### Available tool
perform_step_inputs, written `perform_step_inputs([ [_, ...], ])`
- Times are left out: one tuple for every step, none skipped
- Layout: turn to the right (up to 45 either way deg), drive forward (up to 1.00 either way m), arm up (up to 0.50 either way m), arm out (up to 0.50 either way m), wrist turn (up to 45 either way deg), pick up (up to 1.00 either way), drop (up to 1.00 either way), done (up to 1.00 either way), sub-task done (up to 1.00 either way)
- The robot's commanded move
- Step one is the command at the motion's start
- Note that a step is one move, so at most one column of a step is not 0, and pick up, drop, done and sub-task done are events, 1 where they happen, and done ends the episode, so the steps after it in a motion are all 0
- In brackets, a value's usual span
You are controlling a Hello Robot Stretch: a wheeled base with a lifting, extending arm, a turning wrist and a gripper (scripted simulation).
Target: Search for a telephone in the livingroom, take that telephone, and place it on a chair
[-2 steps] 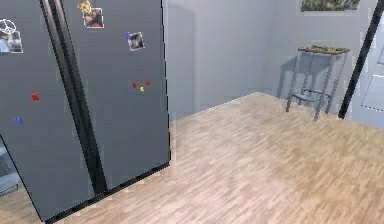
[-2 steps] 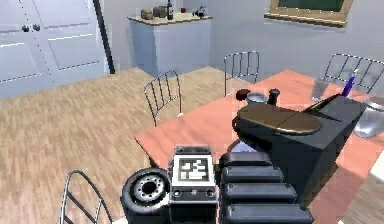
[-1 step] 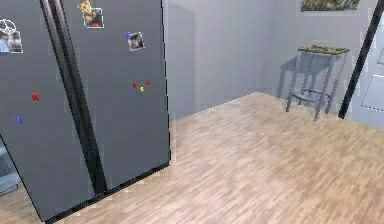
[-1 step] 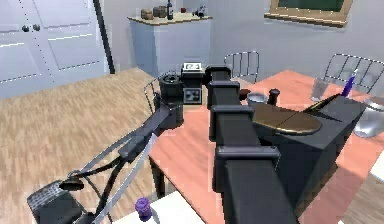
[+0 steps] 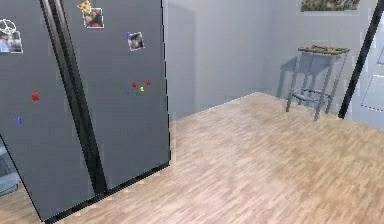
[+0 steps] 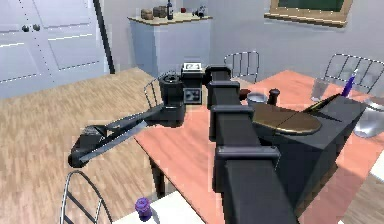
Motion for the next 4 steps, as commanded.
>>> perform_step_inputs([
  [0.0, 0.0, 0.0, 0.0, 45.0, 0.0, 0.0, 0.0, 0.0],
  [0.0, 0.0, 0.0, 0.0, 21.0, 0.0, 0.0, 0.0, 0.0],
  [0.0, 0.0, -0.38, 0.0, 0.0, 0.0, 0.0, 0.0, 0.0],
  [0.0, 0.0, -0.32, 0.0, 0.0, 0.0, 0.0, 0.0, 0.0],
])
